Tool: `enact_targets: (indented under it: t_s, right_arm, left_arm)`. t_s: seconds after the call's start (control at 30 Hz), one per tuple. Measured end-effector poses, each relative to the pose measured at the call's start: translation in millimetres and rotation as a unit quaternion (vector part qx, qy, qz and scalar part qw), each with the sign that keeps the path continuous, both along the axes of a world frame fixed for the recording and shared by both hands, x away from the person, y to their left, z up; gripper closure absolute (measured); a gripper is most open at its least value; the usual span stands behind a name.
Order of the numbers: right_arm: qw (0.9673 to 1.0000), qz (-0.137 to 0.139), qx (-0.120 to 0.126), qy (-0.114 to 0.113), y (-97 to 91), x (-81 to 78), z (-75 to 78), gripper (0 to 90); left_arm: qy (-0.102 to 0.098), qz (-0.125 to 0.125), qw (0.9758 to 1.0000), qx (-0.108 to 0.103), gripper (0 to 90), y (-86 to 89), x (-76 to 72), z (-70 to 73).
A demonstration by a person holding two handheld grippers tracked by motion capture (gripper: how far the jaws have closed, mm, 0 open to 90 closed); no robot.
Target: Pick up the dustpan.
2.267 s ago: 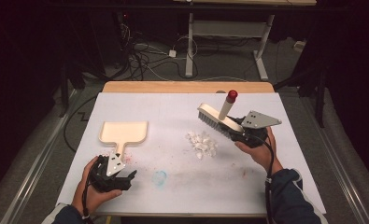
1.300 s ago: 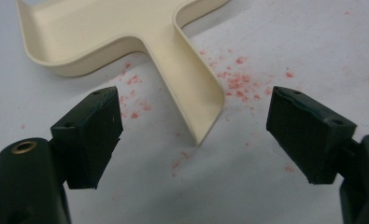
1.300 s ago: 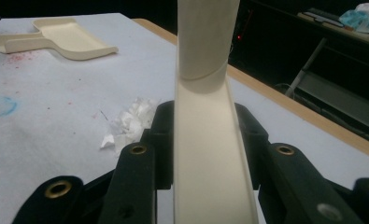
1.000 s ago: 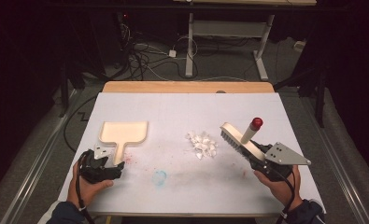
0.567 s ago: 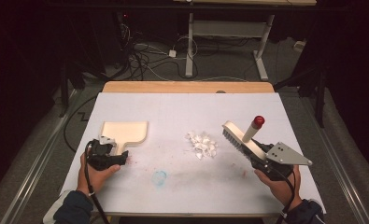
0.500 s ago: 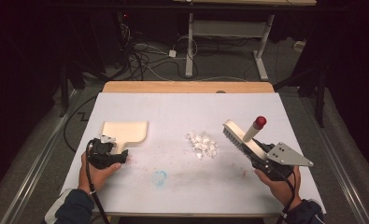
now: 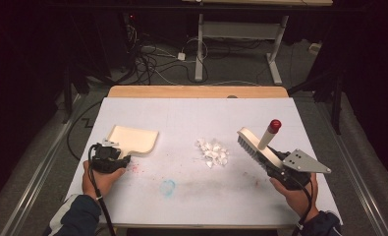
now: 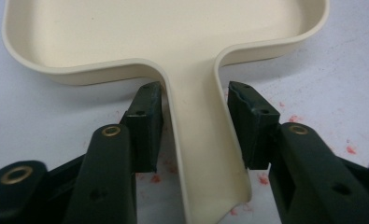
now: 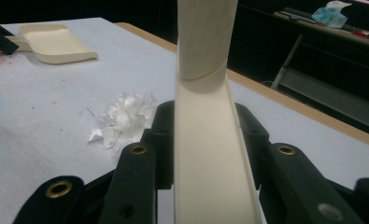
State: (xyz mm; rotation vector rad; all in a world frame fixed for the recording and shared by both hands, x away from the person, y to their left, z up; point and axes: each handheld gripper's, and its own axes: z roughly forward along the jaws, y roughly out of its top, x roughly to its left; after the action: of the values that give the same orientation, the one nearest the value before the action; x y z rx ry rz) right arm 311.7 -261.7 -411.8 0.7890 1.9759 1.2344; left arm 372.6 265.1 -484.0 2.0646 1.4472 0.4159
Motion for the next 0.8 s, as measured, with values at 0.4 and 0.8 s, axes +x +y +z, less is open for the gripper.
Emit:
enact_targets:
  t_s: [0.4, 0.8]
  right_arm:
    - [0.9998, 0.011, -0.01, 0.016, 2.0, 0.0, -7.7, 67.6]
    - [0.9996, -0.006, -0.011, 0.027, -0.5, 9.8, -11.7, 67.7]
  left_arm:
    - [-0.005, -0.014, 0.9995, 0.028, 63.5, -1.9, 0.1, 2.9]
    - [-0.004, -0.077, 0.9958, 0.05, 63.8, -8.2, -7.6, 16.3]
